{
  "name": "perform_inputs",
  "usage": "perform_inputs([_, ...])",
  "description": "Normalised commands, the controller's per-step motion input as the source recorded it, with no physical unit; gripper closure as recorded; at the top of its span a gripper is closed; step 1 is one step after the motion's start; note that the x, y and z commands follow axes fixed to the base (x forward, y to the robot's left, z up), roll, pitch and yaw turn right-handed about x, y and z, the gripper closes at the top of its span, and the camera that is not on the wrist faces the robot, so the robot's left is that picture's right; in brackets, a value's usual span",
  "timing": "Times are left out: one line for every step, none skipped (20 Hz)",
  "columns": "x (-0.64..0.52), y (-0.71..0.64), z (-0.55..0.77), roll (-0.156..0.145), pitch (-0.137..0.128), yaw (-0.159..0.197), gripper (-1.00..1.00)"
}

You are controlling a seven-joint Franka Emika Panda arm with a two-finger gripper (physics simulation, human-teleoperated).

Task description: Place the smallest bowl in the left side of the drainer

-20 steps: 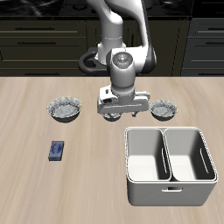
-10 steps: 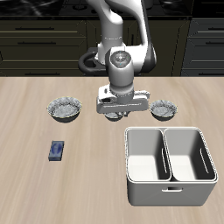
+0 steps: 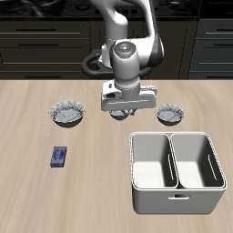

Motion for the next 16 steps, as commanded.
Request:
perform_inputs([-0.04, 0.08, 1.21, 0.010, -0.167, -0.018, 1.00])
perform_inputs([0.00, 0.00, 0.69, -0.003, -0.100, -0.028, 1.00])
perform_inputs([-0.04, 0.03, 0.67, 0.022, -0.078, -0.032, 1.00])
perform_inputs([-0.01, -0.02, 0.71, -0.016, -0.106, -0.025, 1.00])
perform_inputs([-0.03, -0.01, 0.63, 0.001, -0.086, -0.032, 1.00])
perform_inputs([-0.01, -0.03, 0.59, 0.002, -0.052, -0.031, 1.00])
perform_inputs([-0.03, -0.02, 0.58, 0.003, -0.048, -0.040, 1.00])
perform_inputs([-0.02, 0.04, 0.59, 0.002, -0.069, -0.001, 1.00])
perform_inputs([0.00, 0.00, 0.00, 0.000, 0.000, 0.000, 1.00])
perform_inputs([-0.05, -0.02, 1.00, -0.025, -0.165, 0.016, 1.00])
perform_inputs([-0.02, -0.01, 0.47, -0.002, -0.033, -0.017, 1.00])
perform_inputs([0.01, -0.05, 0.42, -0.014, -0.048, 0.019, 1.00])
perform_inputs([0.04, -0.04, 0.40, -0.022, -0.059, 0.038, 1.00])
perform_inputs([0.06, -0.02, 0.30, 0.008, -0.013, 0.018, 1.00])
perform_inputs([0.00, -0.08, 0.00, 0.000, 0.000, 0.000, 1.00])
perform_inputs([0.21, 0.13, 0.52, -0.018, -0.035, 0.059, 1.00])
